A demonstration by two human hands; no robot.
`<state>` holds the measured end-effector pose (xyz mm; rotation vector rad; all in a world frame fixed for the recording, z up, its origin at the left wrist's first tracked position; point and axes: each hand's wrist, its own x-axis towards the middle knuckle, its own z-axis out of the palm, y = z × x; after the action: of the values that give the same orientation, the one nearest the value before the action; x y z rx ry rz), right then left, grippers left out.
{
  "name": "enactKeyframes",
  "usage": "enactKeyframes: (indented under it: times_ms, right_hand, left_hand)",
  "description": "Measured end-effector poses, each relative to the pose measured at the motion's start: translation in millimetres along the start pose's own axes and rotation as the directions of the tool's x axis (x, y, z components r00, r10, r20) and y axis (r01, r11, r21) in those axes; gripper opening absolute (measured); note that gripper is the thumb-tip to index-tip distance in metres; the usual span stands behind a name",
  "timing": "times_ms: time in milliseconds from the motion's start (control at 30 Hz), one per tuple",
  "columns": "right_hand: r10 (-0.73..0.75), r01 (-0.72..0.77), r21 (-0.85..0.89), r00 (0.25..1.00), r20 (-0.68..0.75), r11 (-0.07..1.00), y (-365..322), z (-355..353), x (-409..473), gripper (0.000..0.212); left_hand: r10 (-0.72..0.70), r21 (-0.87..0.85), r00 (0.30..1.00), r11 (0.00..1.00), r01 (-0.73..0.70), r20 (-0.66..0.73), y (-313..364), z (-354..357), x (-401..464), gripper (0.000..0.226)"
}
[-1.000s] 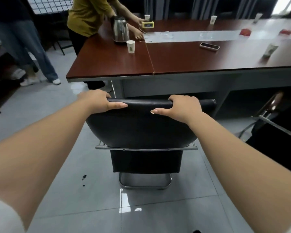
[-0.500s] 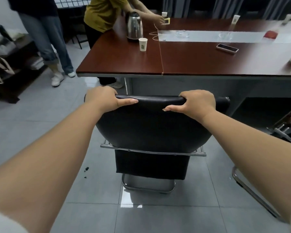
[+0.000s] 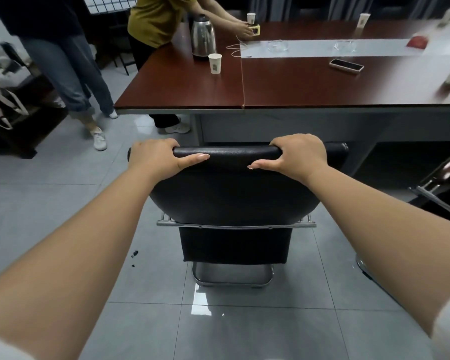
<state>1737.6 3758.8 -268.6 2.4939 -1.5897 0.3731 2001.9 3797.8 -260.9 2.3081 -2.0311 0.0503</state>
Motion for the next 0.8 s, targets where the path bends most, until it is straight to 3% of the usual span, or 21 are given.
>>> enactKeyframes:
  times_ms: [100,333,433,500,567,800]
  right_hand:
    - [0.012,-0.014,0.029,0.999,0.042,0.999,-1,-2,2,0.073]
    - [0.021,-0.022,0.042,1.0,0.016,0.999,-7,-7,-13,0.061]
    - [0.045,-0.048,0.123,0.999,0.025,0.991,-10,-10,-25,0.061]
    - [0.093,-0.093,0.255,0.996,0.013,0.962,-15,-11,-36,0.059]
    - [0.159,-0.135,0.416,0.987,-0.024,0.899,-21,-12,-47,0.051]
    - [0.472,-0.271,0.79,0.881,-0.026,0.549,-36,-18,-85,0.03]
  left_hand:
    - [-0.002,-0.058,0.997,0.998,-0.002,-0.078,3,1,-8,0.078]
    - [-0.08,-0.316,0.995,0.947,0.06,-0.053,25,-1,-27,0.062]
    - [-0.037,-0.507,0.995,0.862,-0.016,-0.095,35,-3,-40,0.047]
    - [-0.039,-0.674,0.988,0.735,-0.073,-0.149,44,-6,-50,0.037]
    - [-0.043,-0.778,0.984,0.618,-0.111,-0.174,53,-8,-61,0.031]
    - [0.069,-0.902,0.995,0.42,-0.098,-0.076,93,-12,-68,0.02]
